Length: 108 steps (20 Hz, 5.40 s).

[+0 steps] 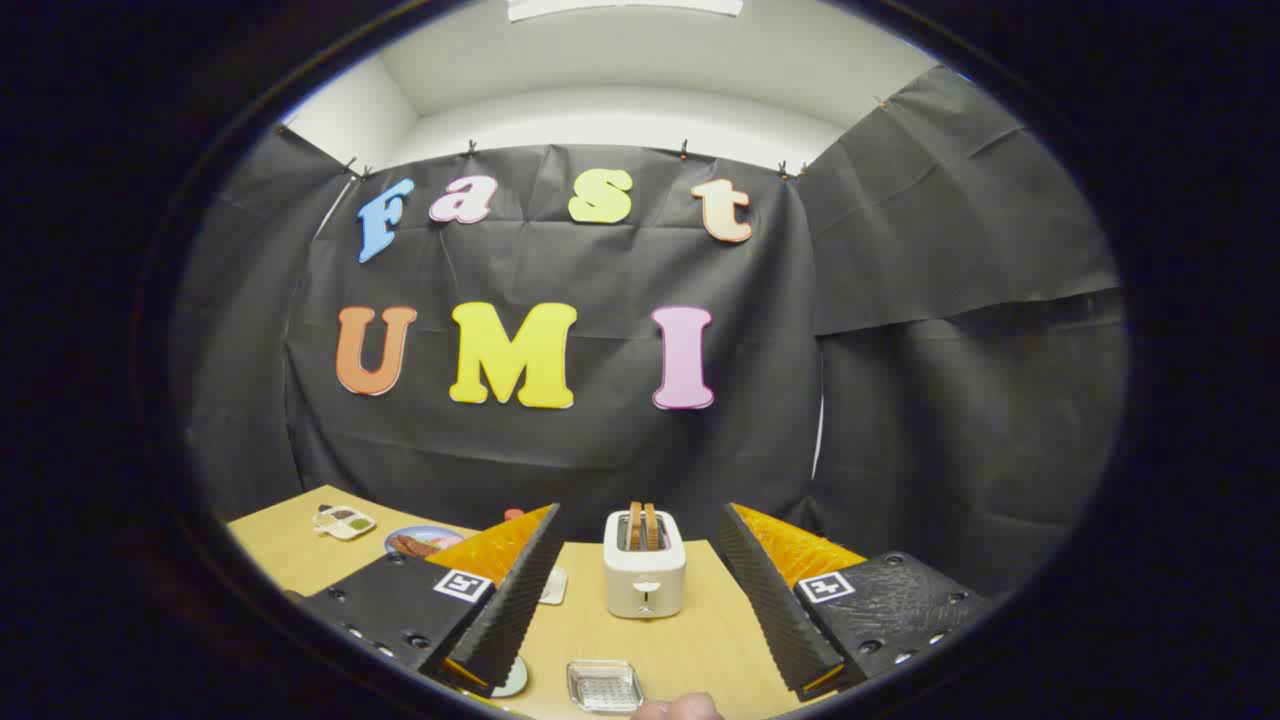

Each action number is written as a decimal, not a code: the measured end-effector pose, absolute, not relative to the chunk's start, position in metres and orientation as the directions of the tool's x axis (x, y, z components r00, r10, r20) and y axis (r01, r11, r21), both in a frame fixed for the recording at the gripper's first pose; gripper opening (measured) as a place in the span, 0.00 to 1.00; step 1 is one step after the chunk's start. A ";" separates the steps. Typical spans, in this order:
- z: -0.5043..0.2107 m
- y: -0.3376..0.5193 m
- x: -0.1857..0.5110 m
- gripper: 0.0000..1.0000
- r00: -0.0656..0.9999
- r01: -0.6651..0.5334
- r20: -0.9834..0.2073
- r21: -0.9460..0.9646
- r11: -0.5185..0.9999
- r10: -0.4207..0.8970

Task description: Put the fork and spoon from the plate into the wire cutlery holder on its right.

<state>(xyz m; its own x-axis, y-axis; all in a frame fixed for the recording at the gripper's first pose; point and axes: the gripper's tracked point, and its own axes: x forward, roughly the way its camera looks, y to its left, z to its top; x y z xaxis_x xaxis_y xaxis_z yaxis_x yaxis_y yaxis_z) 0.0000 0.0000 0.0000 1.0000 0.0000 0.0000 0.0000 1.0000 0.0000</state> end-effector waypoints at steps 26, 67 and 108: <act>0.008 0.013 -0.027 0.95 0.999 -0.040 -0.009 -0.025 0.999 0.040; -0.361 0.192 -0.049 0.14 0.508 -0.218 -0.858 -0.035 0.975 0.082; -0.251 0.033 -0.030 0.05 -0.054 -0.020 -0.998 0.045 0.999 0.043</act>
<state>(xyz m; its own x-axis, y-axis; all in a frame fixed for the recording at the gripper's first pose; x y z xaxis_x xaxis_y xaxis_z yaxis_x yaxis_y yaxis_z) -0.0299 0.0332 -0.2513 -0.0538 0.0434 -0.9976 -0.0205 0.9988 0.0446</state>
